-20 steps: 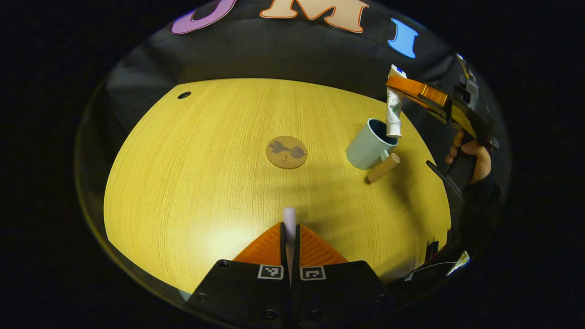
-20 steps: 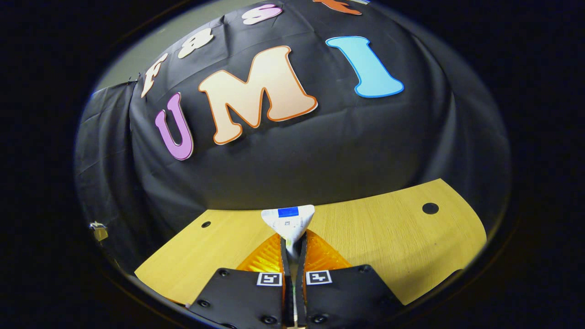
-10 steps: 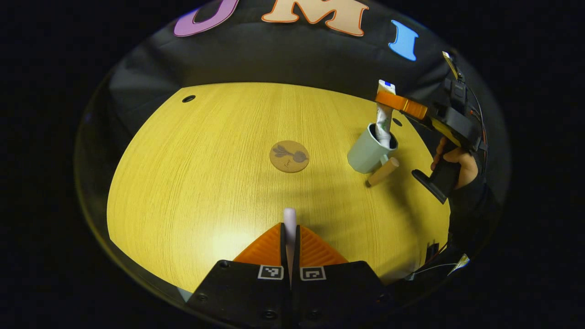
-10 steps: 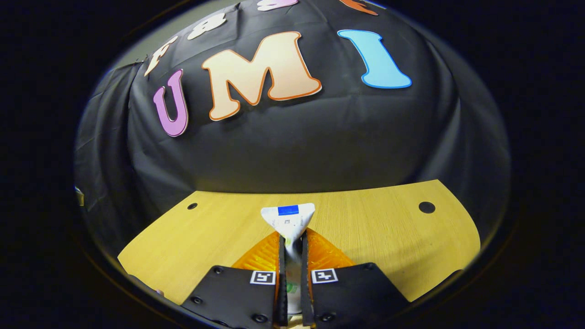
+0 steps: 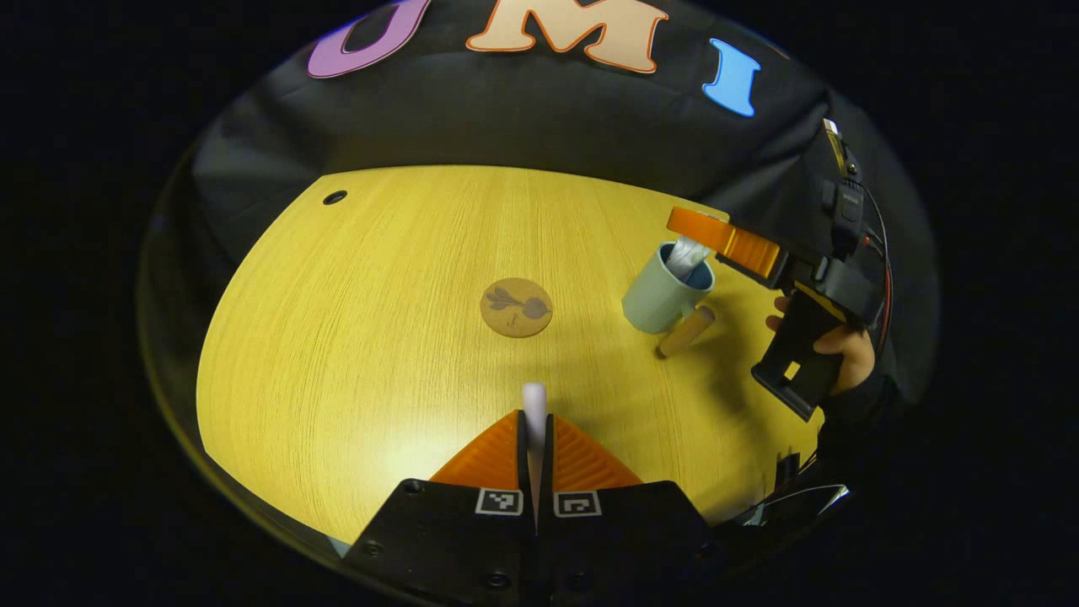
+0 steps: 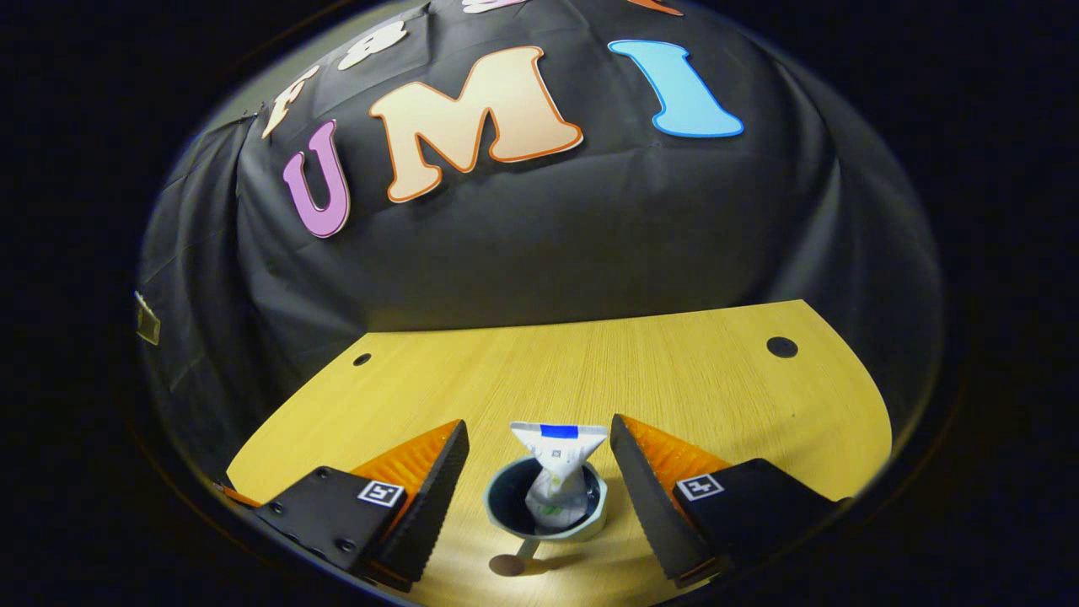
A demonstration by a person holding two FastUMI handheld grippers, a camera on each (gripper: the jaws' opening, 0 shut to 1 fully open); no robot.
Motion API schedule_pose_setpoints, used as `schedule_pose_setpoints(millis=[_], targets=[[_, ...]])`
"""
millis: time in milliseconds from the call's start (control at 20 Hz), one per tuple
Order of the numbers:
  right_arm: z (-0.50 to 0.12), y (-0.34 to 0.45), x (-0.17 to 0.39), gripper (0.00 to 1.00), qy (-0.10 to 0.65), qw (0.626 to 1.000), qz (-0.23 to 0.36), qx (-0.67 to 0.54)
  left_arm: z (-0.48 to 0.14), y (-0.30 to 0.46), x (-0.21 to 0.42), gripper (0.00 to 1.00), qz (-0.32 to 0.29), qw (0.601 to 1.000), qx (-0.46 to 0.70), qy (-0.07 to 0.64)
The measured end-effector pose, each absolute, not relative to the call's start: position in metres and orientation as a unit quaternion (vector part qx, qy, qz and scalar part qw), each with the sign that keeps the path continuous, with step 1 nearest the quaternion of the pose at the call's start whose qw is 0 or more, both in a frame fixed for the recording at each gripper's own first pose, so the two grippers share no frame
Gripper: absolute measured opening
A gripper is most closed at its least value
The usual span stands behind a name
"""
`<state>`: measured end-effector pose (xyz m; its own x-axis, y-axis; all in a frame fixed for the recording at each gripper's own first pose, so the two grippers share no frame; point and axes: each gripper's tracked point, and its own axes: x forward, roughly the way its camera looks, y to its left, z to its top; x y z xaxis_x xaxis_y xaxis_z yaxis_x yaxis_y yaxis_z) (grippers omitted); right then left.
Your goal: Put the toothbrush and toothpaste on the desktop into the cup, then pick up the cup and place it on the coaster on the desktop.
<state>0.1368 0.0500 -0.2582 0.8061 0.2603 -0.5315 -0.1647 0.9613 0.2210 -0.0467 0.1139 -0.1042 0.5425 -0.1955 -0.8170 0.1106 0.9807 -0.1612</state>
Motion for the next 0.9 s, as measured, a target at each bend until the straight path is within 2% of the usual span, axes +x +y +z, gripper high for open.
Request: schedule_pose_setpoints(millis=[150, 200, 500, 550, 600, 900], targets=[[-0.247, 0.041, 0.117, 0.96, 0.286, 0.948, 0.114, 0.086, -0.107, 0.113, -0.014, 0.0, -0.099, 0.883, -0.044, 0.457], [-0.244, 0.037, 0.111, 0.99, 0.285, 0.948, 0.113, 0.089, -0.107, 0.112, -0.001, 0.0, -0.105, 0.885, -0.043, 0.452], [-0.236, 0.0, 0.073, 0.99, 0.293, 0.946, 0.088, 0.106, -0.094, 0.1, 0.077, 0.0, -0.143, 0.902, -0.038, 0.406], [-0.236, -0.006, 0.068, 0.96, 0.295, 0.946, 0.081, 0.108, -0.089, 0.098, 0.093, 0.0, -0.148, 0.906, -0.039, 0.395], [-0.236, -0.012, 0.062, 0.99, 0.296, 0.946, 0.074, 0.11, -0.082, 0.095, 0.107, 0.0, -0.151, 0.912, -0.043, 0.38], [-0.239, -0.046, 0.031, 0.99, 0.306, 0.944, 0.036, 0.115, -0.036, 0.058, 0.165, 0.0, -0.181, 0.937, -0.083, 0.286]])
